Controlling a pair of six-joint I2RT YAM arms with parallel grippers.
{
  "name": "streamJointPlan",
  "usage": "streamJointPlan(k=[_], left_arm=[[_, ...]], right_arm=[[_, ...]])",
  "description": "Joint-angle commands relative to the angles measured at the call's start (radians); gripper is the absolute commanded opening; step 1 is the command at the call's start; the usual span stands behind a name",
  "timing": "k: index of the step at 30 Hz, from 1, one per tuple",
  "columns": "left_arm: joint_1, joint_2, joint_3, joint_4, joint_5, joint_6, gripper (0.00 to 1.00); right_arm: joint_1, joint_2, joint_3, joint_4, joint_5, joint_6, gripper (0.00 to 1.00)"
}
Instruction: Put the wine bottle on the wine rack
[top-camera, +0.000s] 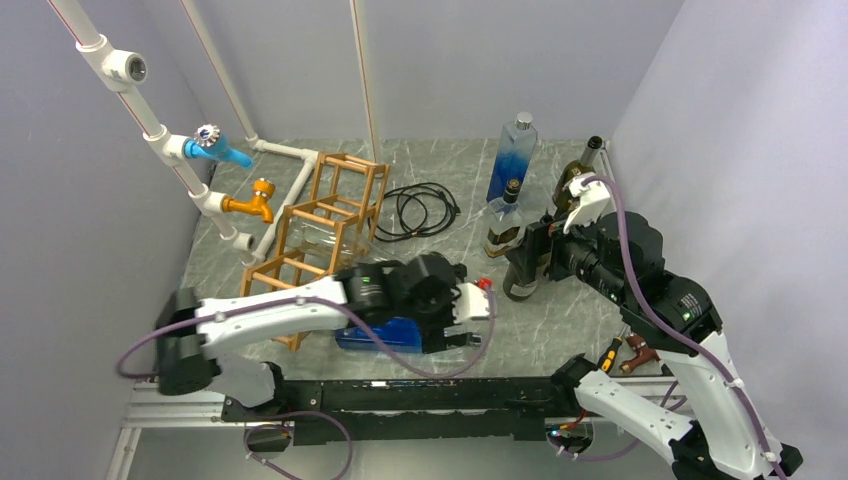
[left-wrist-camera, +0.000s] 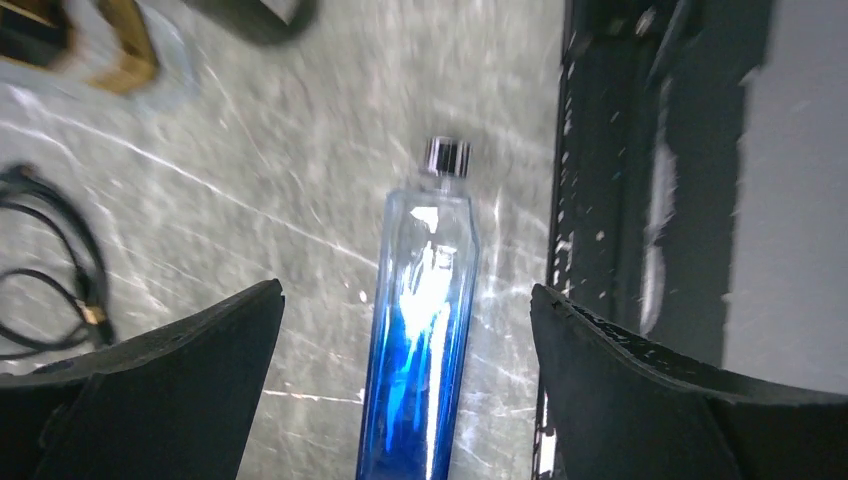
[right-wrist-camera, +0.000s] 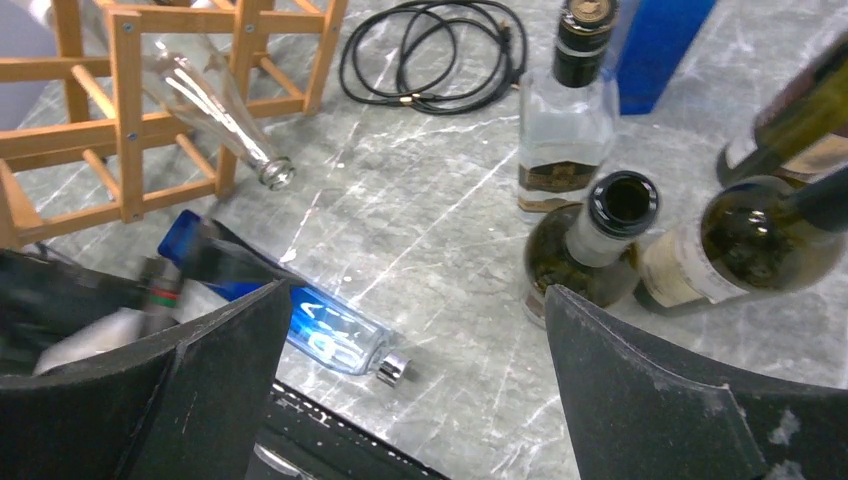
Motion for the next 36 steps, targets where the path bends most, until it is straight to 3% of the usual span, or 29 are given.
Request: streamJointPlan(k=[1, 9, 12, 15, 20, 23, 29, 33, 36], left_arm=[[0.029, -0.182, -0.004, 0.047, 0.125, -0.041, 1.0], [0.068, -0.405, 0.075, -0.125, 0.015, -0.088, 1.0], [0.079, -0.502, 0.095, -0.105, -0.1, -0.089, 1.0], [0.083, -0.593, 0.089, 0.013, -0.302, -0.098, 1.0], [0.122, -0.644, 0.123, 0.189, -0.589, -0.064, 1.0], [0.153, -0.617, 0.172, 0.188, -0.648, -0.033, 1.0], [0.175, -0.709, -0.011, 0.312, -0.733, 0.022, 1.0], [0.176, -0.775, -0.08, 0.357, -0.815, 0.063, 1.0], [0.176, -0.819, -0.164, 0.457, -0.892, 0.102, 1.0]], right_arm=[[0.001, -0.047, -0.071, 0.147, -0.16, -0.047, 1.0], [0.001, 0.048, -0.096, 0.298, -0.358, -0.076, 0.99], [0.006, 0.085, -0.121, 0.363, -0.422, -0.068, 0.98], [0.036, 0.119, -0.156, 0.421, -0.434, -0.053, 0.98], [0.226, 0.195, -0.205, 0.49, -0.338, -0.068, 1.0], [0.391, 0.239, -0.249, 0.547, -0.298, -0.14, 1.0], [0.621, 0.431, -0.28, 0.646, -0.206, -0.312, 1.0], [0.639, 0.522, -0.358, 0.823, -0.275, -0.361, 1.0], [0.645, 0.515, -0.492, 1.065, -0.316, -0.371, 1.0]])
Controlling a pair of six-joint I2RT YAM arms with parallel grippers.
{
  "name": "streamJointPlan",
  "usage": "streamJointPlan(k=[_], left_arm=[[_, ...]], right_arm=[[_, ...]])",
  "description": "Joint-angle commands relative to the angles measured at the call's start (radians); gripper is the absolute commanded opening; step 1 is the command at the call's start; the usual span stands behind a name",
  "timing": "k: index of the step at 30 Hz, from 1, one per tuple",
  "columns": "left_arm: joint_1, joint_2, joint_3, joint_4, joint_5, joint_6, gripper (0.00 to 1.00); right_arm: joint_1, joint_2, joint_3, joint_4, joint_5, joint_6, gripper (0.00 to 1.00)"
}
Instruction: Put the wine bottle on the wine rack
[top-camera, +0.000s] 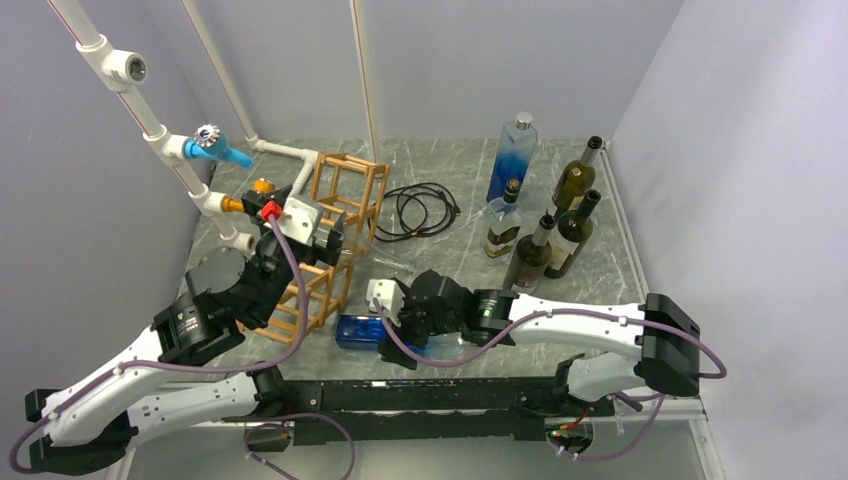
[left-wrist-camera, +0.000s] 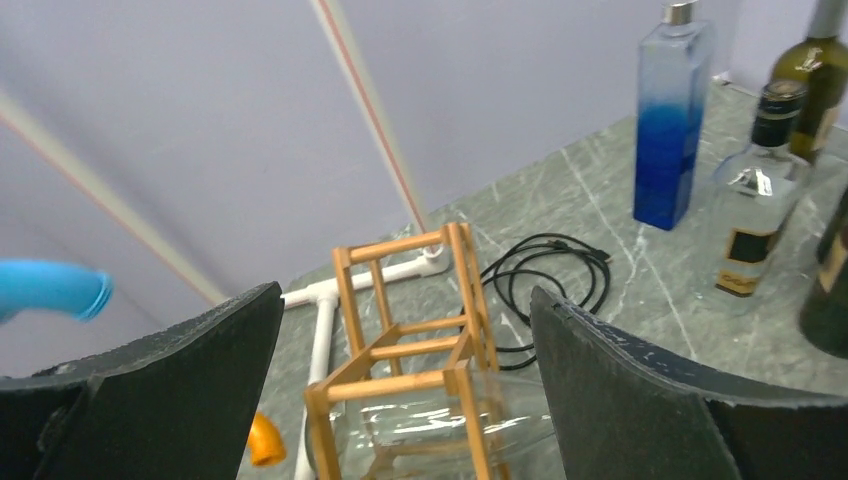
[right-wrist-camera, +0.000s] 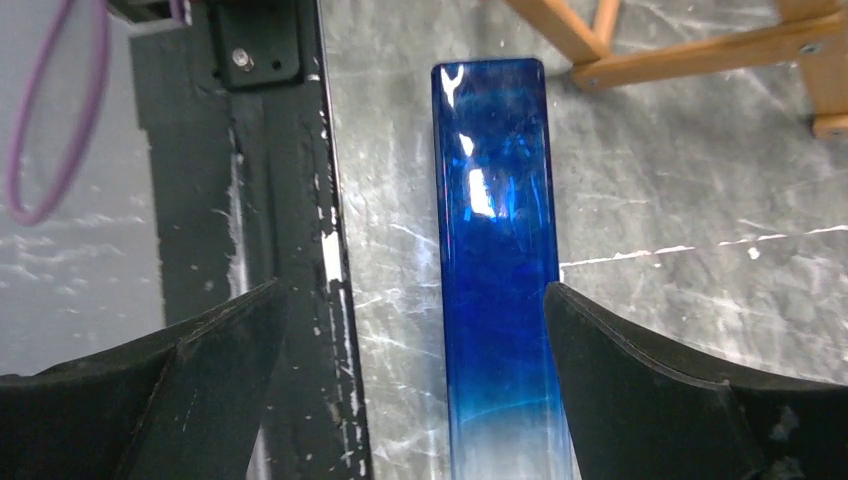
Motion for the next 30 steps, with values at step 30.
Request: streamJointPlan(k=[30], left_arm=[[0.153, -0.103, -0.174, 0.225, -0.013, 0.125, 1.0]], right_arm=[[-0.011, 0.273, -0.146, 0.392, 0.13, -0.209, 0.92]])
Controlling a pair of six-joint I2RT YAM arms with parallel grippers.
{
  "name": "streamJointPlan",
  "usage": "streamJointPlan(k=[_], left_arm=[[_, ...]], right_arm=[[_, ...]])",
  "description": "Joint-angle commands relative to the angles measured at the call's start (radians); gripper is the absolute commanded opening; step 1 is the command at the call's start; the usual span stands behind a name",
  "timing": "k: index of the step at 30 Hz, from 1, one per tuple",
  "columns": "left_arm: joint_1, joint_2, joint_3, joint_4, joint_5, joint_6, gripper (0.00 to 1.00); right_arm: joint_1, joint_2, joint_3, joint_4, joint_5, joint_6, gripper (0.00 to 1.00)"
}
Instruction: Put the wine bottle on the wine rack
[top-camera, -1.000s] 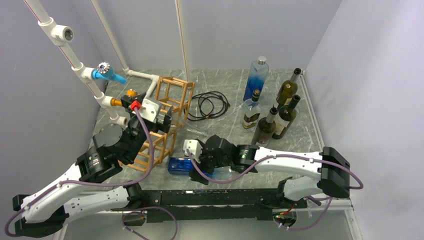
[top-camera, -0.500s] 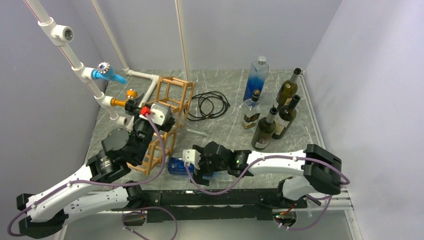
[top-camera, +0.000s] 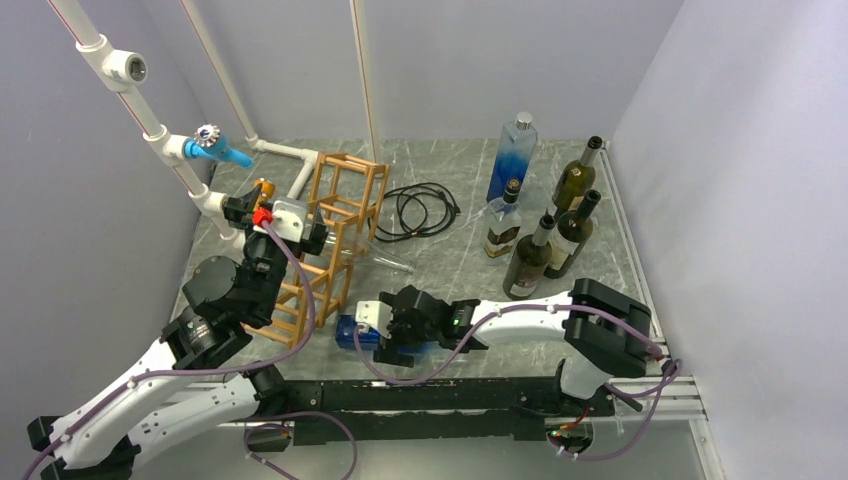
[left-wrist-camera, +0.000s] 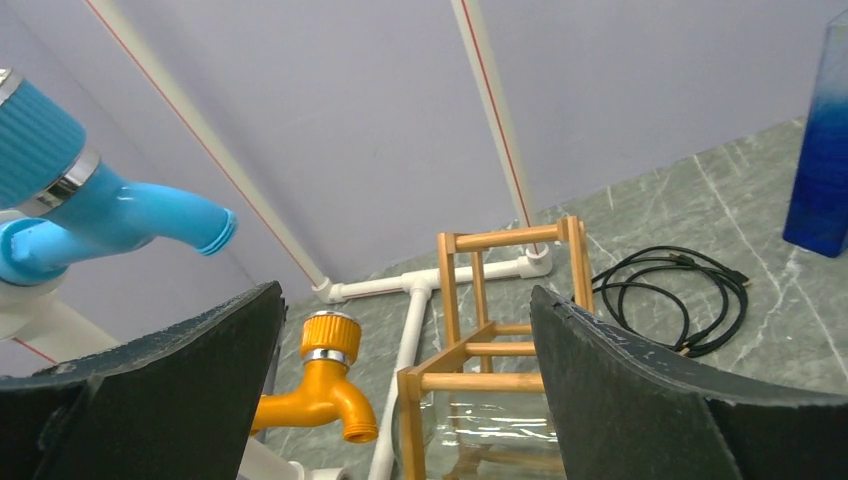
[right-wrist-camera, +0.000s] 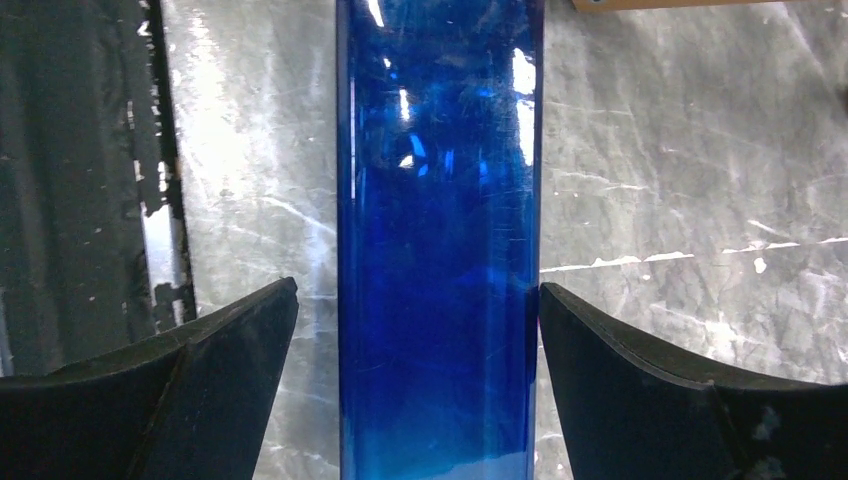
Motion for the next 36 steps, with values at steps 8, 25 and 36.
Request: streamJointPlan(k=[8, 25, 36], left_arm=[[0.01, 0.003, -0.007, 0.031, 0.051, -0.022, 1.0], [0.028, 0.015, -0.079, 0.149, -0.042, 0.075, 1.0], [0.06, -0.034, -0.098, 0.188, -0.065, 0.074, 1.0]], right_arm=[[0.012, 0.044, -0.022, 0.124, 0.146, 0.038, 0.68], [0.046, -0.066, -0.024, 0.096, 0.322, 0.085, 0.02], [0.112, -0.075, 0.057, 0.06, 0.512, 0.07, 0.0]])
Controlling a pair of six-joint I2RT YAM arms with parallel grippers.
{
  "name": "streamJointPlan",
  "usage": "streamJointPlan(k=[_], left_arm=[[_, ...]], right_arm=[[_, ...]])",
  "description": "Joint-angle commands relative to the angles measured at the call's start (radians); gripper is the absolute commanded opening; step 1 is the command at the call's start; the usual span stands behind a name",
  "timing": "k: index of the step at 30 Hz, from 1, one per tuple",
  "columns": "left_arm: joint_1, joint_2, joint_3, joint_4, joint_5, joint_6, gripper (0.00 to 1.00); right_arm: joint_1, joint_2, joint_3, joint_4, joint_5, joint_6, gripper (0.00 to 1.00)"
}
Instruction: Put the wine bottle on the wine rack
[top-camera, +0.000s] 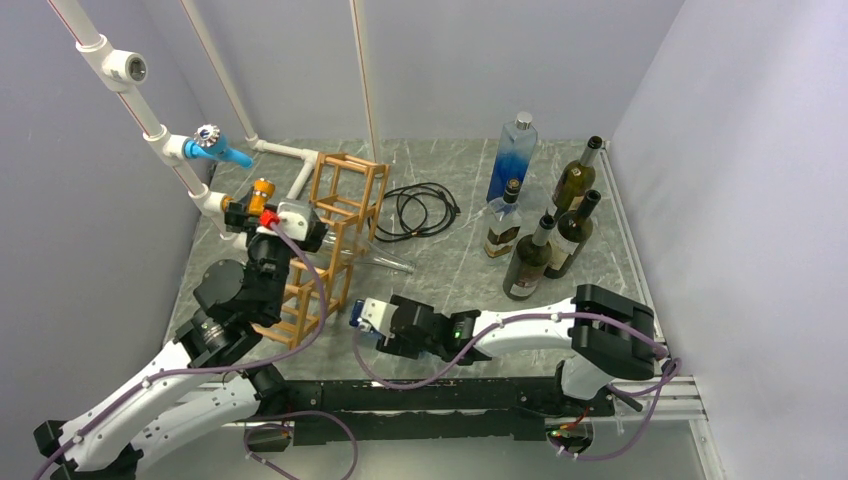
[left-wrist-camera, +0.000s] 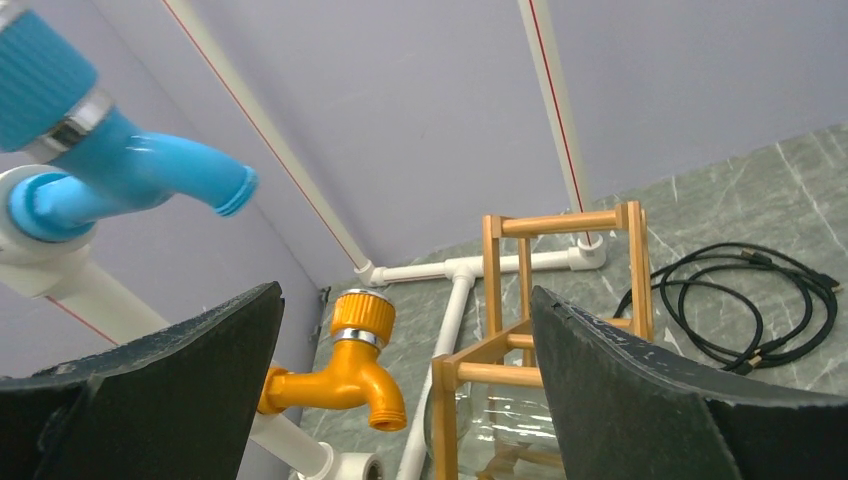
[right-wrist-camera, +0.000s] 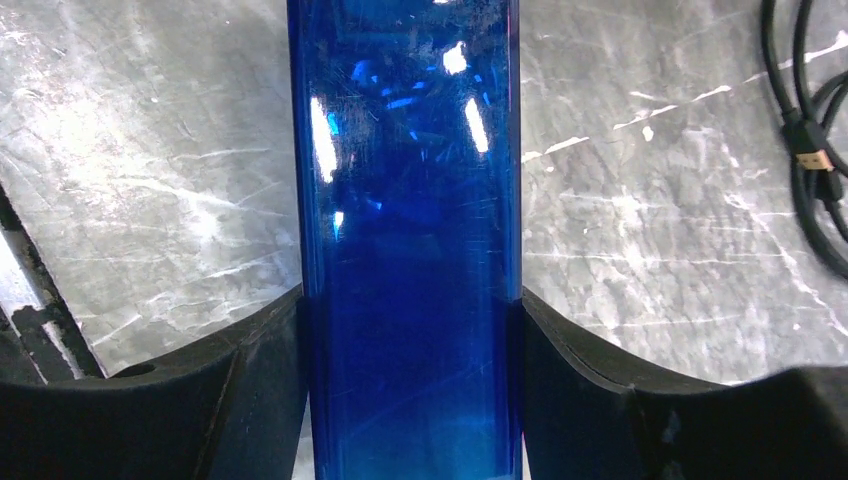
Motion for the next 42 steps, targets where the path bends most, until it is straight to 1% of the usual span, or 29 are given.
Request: streamJointPlan(k=[1, 4, 10, 16, 19, 25, 30, 35, 42], left_arm=[[0.007, -0.033, 0.0, 0.075, -0.025, 0.009, 1.0], [0.009, -0.044, 0.002, 0.068, -0.024, 0.007, 0.99], [0.01, -0.064, 0.009, 0.053, -0.008, -0.015, 1.0], [0.011, -0.085, 0.017, 0.042, -0.007, -0.026, 1.0], [0.01, -0.1, 0.014, 0.044, 0.003, -0.03, 1.0], [0.011, -0.109, 0.03, 0.015, 0.011, -0.052, 0.99], [0.012, -0.112, 0.031, 0.01, 0.007, -0.059, 0.99], [0.013, -0.112, 0.041, -0.002, 0.006, -0.066, 0.98], [0.02, -0.137, 0.034, 0.008, 0.002, -0.065, 0.98]], right_arm=[[0.047, -0.057, 0.097, 0.083, 0.163, -0.04, 0.0], [0.056, -0.051, 0.112, 0.102, 0.214, -0.063, 0.0], [0.058, -0.007, 0.169, 0.121, 0.265, -0.122, 0.0], [0.058, 0.065, 0.268, 0.071, 0.327, -0.164, 0.0], [0.06, 0.096, 0.312, 0.039, 0.356, -0.157, 0.0], [0.068, 0.134, 0.339, 0.071, 0.361, -0.136, 0.0], [0.082, 0.194, 0.377, 0.134, 0.414, -0.196, 0.0], [0.082, 0.229, 0.408, 0.172, 0.421, -0.234, 0.0], [0.082, 0.285, 0.364, 0.375, 0.406, -0.271, 0.0]])
